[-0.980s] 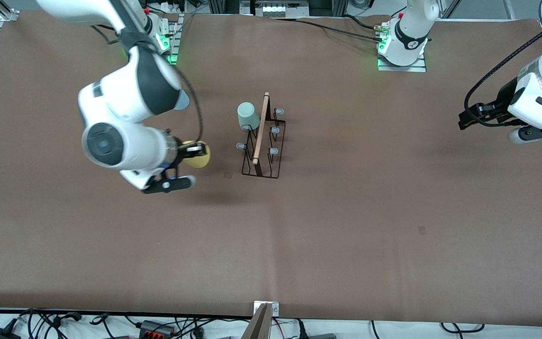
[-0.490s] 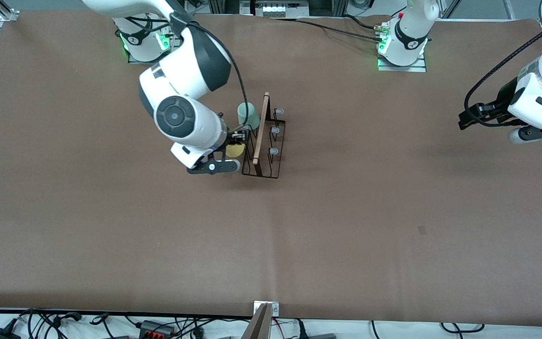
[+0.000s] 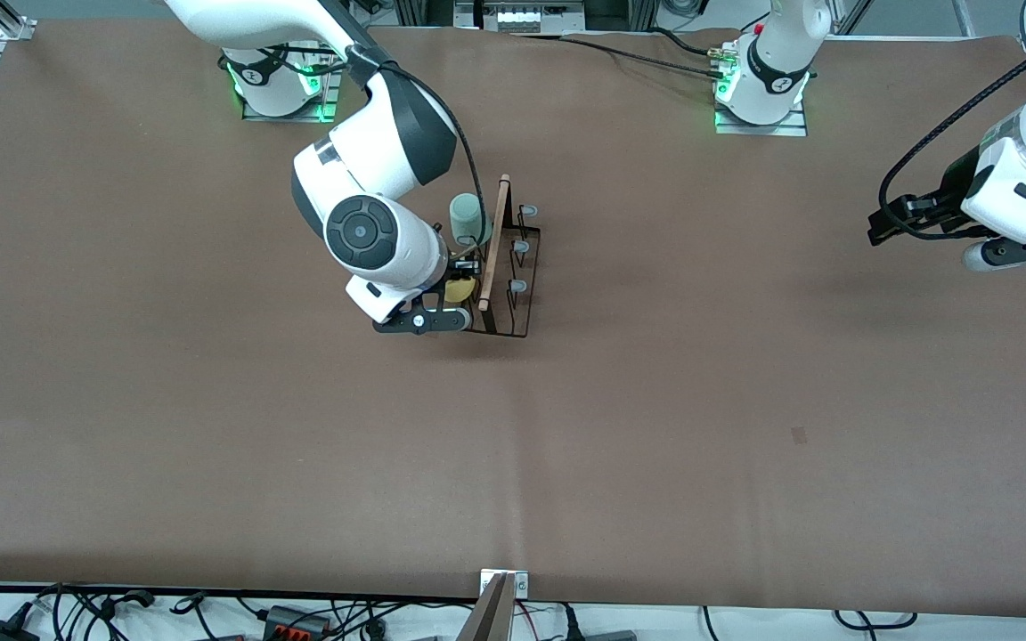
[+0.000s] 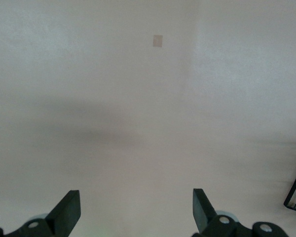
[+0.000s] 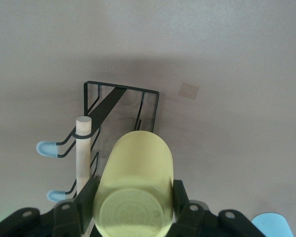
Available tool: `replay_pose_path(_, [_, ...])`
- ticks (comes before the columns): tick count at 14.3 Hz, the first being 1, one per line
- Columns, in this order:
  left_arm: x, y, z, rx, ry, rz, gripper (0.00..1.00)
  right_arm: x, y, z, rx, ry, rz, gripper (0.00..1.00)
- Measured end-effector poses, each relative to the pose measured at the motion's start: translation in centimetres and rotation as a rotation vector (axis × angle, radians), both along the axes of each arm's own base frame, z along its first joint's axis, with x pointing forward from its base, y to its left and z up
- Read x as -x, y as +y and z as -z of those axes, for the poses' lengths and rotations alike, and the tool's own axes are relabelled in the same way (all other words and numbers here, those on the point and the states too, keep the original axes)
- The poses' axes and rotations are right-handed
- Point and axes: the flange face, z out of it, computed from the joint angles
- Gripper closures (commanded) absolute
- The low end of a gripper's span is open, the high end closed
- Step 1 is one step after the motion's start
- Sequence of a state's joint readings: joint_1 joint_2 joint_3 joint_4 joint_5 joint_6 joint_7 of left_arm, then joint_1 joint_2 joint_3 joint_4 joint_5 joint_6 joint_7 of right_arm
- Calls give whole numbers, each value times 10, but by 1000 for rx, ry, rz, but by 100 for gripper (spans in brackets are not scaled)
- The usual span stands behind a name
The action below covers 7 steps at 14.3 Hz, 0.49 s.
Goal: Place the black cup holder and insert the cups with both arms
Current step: 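Carry the yellow cup to the rack and hang it on a hook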
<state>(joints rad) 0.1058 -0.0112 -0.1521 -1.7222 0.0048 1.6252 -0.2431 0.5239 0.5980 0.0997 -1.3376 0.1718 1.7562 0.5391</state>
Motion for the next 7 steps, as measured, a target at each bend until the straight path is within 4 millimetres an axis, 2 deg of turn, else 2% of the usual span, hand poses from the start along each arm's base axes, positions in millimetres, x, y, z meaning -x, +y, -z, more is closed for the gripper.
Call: replay_pose_path(7, [0, 0, 0, 0, 0, 0, 0, 3, 2, 15, 12, 17, -4, 71])
